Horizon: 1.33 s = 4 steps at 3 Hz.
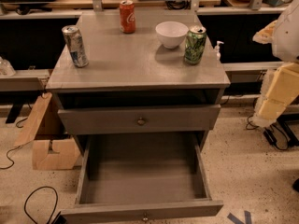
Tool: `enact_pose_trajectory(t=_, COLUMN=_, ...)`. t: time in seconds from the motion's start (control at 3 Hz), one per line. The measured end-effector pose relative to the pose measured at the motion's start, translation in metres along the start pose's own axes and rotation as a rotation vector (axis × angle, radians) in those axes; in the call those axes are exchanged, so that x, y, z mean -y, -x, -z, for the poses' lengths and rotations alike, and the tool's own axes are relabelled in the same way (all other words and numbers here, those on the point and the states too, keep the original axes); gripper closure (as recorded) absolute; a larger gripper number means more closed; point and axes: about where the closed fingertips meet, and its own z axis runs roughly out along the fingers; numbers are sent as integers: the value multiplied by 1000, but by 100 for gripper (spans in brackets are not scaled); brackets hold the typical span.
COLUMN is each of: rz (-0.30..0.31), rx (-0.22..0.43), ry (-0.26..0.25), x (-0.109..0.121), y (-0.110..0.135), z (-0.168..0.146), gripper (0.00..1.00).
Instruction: Place redbull can into middle drawer
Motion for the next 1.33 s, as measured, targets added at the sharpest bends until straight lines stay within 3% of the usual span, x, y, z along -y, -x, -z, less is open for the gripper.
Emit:
enact_pose_trajectory(t=0.33, rz=0, rx=0, ry=0, x=0, y=0, z=0, gripper=0)
enact_pose_trajectory(t=0.67, rz=23, rx=44, ry=-28, x=14, y=17, z=-2, gripper=0)
enact_pose_trajectory(t=1.0, rz=40, rx=202, ry=-66, x=45, y=61, z=-18, gripper=0)
enact_pose_trajectory(t=1.33, rz=56, rx=467, ry=-97, x=84, y=126, z=-38, gripper=0)
